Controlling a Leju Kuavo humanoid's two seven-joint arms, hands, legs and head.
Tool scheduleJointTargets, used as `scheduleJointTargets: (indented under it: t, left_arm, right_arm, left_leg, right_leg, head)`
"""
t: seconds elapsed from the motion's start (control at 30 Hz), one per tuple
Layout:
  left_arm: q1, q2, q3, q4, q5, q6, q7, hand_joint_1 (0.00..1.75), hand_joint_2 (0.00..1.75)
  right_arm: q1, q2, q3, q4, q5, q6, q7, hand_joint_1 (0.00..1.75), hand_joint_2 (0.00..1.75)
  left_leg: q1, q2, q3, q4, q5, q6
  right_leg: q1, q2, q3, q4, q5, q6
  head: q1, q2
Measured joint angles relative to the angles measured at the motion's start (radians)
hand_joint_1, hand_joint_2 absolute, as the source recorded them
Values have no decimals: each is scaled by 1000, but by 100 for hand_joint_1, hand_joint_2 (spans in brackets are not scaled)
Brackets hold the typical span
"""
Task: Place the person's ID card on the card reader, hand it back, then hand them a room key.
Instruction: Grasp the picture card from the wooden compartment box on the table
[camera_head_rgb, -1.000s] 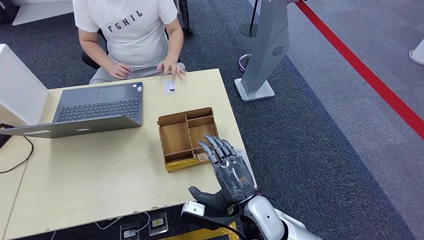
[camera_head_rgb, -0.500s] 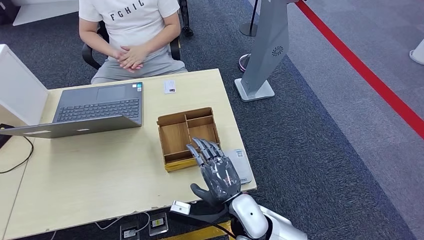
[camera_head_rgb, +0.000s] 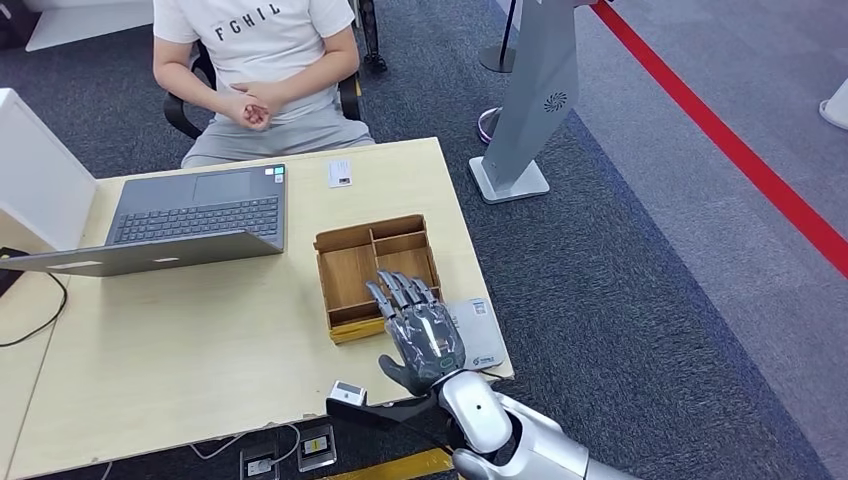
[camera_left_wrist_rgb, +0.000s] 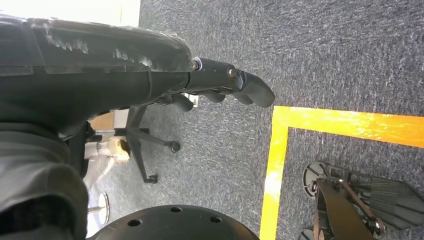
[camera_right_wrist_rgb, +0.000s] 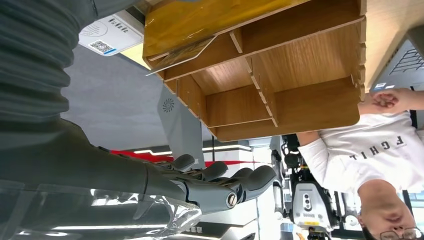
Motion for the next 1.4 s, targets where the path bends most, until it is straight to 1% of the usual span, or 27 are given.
scheduleJointTargets:
  t: [0.3,1.1,1.4]
  left_arm:
    - [0,0,0,0,0,-1,7,0,0]
    - [0,5,0,0,-4,-3,17,0,0]
    - [0,9,0,0,-3,-6,17,0,0]
  right_arm:
    - [-10,1,-9,25,5,44,26,0,175]
    - [-39,1,-36,120,-11,41,51,0,175]
    - [-42,1,-52,147,8,40,55,0,175]
  left_leg:
    - [0,0,0,0,0,0]
    - [0,0,0,0,0,0]
    - [0,0,0,0,0,0]
  right_leg:
    - [0,0,0,0,0,0]
    - [0,0,0,0,0,0]
    - [0,0,0,1,0,0]
  head:
    - [0,0]
    - [0,0]
    - [0,0]
